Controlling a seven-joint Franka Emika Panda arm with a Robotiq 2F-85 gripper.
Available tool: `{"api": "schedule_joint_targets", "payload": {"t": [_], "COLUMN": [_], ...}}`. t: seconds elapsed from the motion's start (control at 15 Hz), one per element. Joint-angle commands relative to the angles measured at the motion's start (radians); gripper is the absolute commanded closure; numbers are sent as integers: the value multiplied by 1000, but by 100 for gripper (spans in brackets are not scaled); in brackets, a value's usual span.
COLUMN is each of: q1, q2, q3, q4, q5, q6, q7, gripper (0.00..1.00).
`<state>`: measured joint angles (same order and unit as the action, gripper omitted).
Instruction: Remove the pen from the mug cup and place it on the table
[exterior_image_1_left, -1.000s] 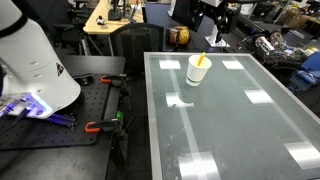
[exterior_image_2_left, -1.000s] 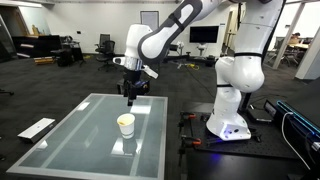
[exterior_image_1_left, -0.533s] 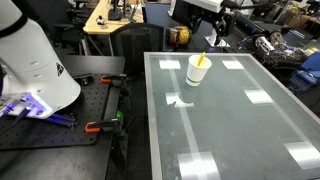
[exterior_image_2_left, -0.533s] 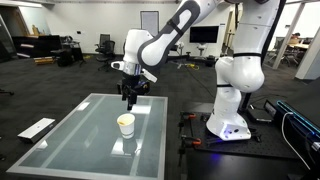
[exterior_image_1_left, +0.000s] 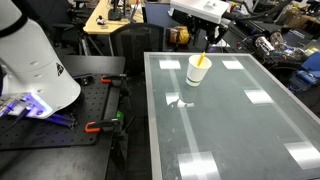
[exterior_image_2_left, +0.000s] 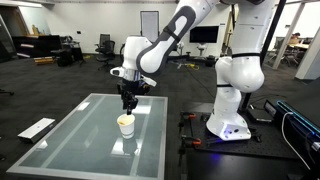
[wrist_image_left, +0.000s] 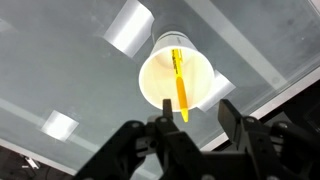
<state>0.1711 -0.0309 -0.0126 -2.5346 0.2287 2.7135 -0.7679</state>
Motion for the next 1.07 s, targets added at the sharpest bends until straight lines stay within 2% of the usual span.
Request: {"api": "schedule_joint_targets", "payload": {"t": [0.0,0.07,0.27,0.4,0.53,0.67,1.0], "q1": [-28,-32,-47,-61,-78,-96,-143], "q2": [43,55,92,115,137,157,197], "q3": [31,35,51,66,83,100,144], "q4": [22,29,45,60,72,82,100], "q5": [24,29,40,42,46,42,46], "q6": [42,50,70,75,83,91,93], "q7": [-58,-64,-82,-89,-102,-106,-116], "gripper": [45,42,45,53,70,76,65]}}
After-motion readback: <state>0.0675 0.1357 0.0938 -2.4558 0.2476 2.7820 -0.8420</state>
